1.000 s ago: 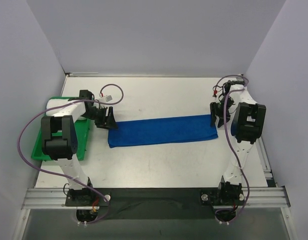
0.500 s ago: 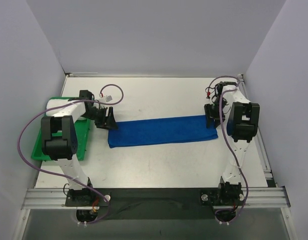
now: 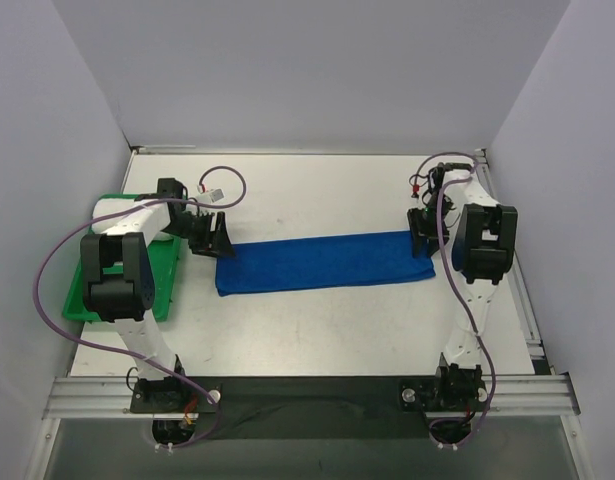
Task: Roll the towels
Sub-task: Fold the towel
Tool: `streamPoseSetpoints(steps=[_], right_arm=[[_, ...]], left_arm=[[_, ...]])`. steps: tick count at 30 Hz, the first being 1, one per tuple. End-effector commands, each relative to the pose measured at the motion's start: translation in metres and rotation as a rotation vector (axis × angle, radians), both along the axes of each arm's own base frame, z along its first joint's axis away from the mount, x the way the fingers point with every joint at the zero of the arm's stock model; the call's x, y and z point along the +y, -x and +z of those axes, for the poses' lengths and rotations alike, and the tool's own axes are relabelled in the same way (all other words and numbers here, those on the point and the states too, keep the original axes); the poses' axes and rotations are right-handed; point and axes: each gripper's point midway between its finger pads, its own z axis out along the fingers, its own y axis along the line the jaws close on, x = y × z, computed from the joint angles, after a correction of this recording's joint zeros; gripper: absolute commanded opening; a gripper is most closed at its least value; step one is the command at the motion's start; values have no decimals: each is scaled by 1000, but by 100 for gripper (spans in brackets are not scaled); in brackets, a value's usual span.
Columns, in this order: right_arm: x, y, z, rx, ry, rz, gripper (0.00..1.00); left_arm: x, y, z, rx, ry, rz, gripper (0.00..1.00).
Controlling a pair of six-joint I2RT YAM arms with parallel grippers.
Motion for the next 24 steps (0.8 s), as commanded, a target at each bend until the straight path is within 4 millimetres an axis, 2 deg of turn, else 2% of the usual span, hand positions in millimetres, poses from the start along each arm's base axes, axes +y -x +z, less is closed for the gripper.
streamPoseSetpoints(steps=[1,4,7,18,24], right_arm=[[1,1,41,-67,-21,0,42],[-7,-4,52,-105,10,4,42],[-15,-6,48,-103,44,6,42],[-20,-13,4,-60,110,6,47],[-9,-1,-12,-1,103,39,45]], left_arm=[[-3,-9,29,-80,28,-13,67],[-2,-9,30,-83,24,-13,67],[-2,-10,30,-85,21,-11,70],[0,-12,33,-101,13,-11,73],[2,-13,33,-106,10,-10,73]])
